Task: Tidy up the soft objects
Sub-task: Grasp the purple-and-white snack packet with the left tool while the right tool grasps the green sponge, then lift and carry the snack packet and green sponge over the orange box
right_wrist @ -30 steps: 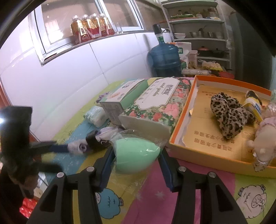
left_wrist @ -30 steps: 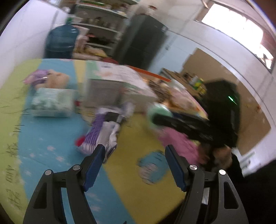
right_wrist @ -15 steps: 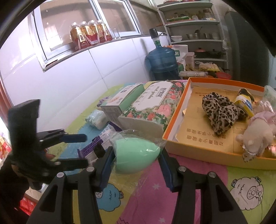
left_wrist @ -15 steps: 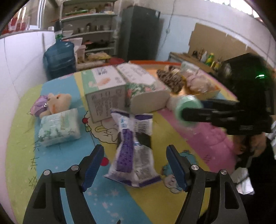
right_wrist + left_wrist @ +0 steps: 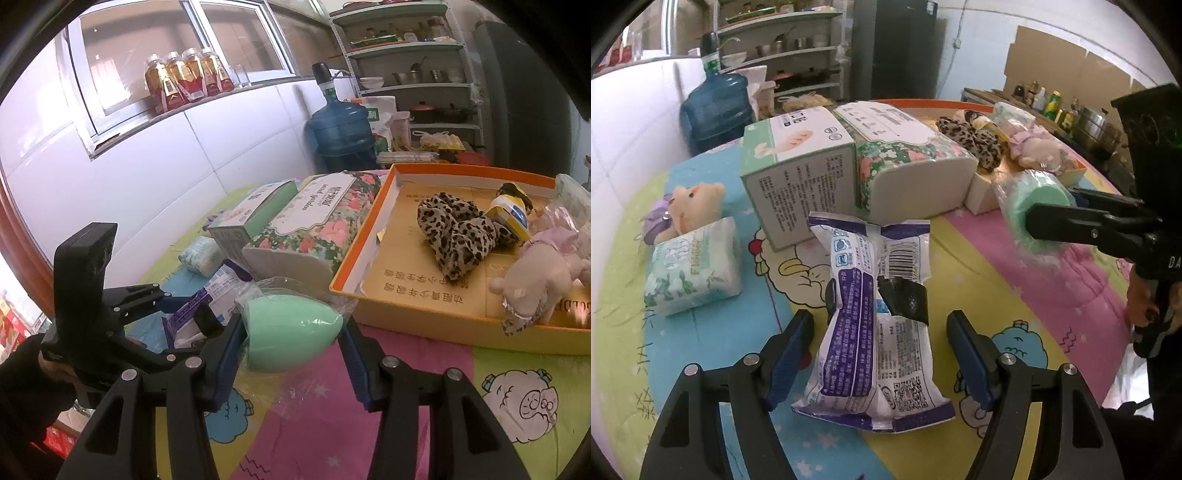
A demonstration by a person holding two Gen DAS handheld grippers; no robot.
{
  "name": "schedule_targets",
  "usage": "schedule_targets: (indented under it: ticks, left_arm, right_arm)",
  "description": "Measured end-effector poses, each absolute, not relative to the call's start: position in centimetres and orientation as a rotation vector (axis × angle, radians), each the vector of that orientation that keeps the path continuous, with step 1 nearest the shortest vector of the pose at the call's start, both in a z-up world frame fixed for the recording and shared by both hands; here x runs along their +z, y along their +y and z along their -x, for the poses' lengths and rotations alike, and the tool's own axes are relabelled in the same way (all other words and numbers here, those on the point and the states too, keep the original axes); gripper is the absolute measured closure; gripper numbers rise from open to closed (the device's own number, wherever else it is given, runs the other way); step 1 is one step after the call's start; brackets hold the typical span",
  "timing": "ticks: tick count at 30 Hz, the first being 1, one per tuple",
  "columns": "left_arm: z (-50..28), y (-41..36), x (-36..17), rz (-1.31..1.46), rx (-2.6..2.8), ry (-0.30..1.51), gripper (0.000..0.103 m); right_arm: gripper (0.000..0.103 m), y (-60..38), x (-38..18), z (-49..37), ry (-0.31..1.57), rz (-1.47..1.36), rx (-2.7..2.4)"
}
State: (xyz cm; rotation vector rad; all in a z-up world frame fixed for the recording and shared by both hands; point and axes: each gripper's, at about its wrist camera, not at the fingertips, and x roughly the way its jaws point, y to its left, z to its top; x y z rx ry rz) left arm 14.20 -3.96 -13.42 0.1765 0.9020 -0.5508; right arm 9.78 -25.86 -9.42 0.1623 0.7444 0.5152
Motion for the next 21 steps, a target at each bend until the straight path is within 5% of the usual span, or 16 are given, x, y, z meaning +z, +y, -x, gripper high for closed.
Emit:
schedule_targets:
  ticks: [7,21]
  left_arm:
    - [-13.7,-3.3,-13.5,-0.129,-0.538,0.863,0.058]
    - [-11.6,-2.3,-12.2,0.0,-0.524,0.803,0.061]
  right_arm:
    - [0.052,-26.0,-9.4,-9.6,0.742,-0.162,0.523]
    - [0.052,-25.5,-8.5,-8.8,0.72,-0.144,0.525]
